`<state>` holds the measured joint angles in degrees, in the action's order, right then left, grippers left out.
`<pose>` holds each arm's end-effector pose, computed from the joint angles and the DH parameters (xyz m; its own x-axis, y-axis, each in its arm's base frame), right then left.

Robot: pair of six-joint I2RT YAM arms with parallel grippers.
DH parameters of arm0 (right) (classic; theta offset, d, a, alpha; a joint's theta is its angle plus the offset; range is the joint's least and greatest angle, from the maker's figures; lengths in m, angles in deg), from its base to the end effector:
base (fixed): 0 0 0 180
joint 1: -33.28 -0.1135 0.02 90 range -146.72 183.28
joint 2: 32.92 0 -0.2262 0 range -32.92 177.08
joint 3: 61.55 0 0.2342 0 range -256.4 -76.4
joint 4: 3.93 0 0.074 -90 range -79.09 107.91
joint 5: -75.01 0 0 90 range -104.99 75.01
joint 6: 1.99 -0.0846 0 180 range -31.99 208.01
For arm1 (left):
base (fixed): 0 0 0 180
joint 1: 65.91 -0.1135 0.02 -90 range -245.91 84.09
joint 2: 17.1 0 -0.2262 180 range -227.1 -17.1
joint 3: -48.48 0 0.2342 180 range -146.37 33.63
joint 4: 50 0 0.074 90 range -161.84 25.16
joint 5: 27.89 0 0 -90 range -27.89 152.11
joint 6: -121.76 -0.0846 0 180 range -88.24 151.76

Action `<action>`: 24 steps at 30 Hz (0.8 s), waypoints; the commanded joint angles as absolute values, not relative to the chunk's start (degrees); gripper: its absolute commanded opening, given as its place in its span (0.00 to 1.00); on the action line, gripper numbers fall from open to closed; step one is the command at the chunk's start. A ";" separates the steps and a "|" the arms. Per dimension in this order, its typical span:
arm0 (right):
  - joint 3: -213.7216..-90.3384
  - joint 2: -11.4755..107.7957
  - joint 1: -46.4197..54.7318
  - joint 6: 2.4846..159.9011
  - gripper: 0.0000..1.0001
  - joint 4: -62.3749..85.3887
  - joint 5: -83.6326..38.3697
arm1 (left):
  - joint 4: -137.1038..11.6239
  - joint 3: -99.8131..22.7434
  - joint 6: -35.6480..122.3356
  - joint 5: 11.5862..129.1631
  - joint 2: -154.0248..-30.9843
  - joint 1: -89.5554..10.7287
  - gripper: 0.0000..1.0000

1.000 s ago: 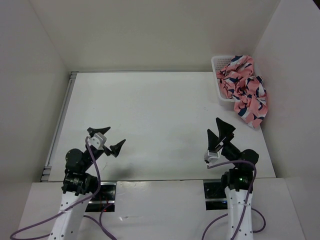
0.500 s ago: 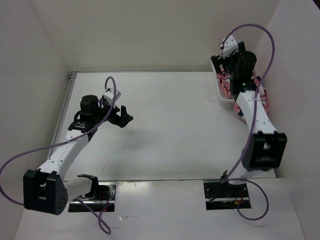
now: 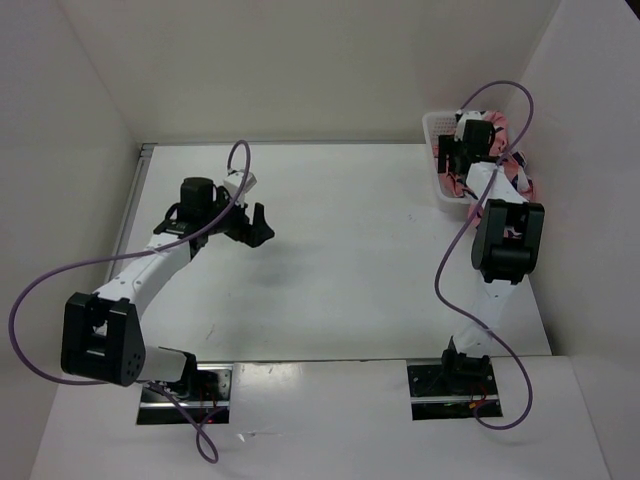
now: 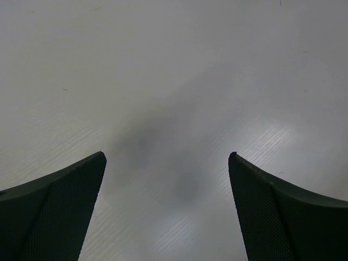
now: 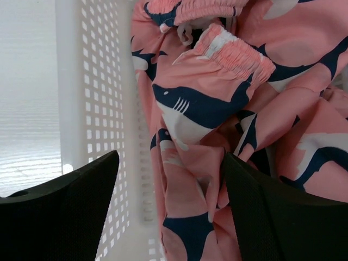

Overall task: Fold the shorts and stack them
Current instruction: Grab the shorts from the pile

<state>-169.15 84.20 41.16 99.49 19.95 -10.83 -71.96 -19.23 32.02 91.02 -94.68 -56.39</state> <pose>0.4809 -0.0728 0.1889 -0.5735 -0.1210 -0.8102 0.0843 0.9751 -0.2053 0.3166 -0.0946 0.2162 -0.5226 0.0836 -0.8485 0.5475 0.7958 -0.2588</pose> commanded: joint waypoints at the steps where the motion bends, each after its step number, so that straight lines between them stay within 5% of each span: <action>1: -173.34 85.64 42.25 98.11 0.80 18.29 -9.28 | -71.00 -21.73 31.76 93.14 -96.29 -56.16 1.00; 11: -167.54 86.87 42.25 95.40 0.78 17.59 -6.12 | -70.47 -21.74 31.76 92.00 -97.96 -56.16 1.00; 14: -166.23 86.87 42.25 95.39 0.51 17.06 -5.41 | -70.47 -21.21 31.76 92.52 -97.35 -56.16 1.00; 15: -165.70 86.87 42.25 95.39 0.27 17.06 -4.89 | -70.47 -21.21 31.76 92.52 -97.34 -56.16 1.00; 18: -165.69 85.56 42.25 94.86 0.00 15.83 -2.61 | -70.47 -20.51 31.76 93.14 -96.21 -56.16 1.00; 24: -172.54 81.78 42.25 95.57 0.00 13.99 -1.10 | -68.37 -17.53 31.76 93.14 -93.66 -56.16 1.00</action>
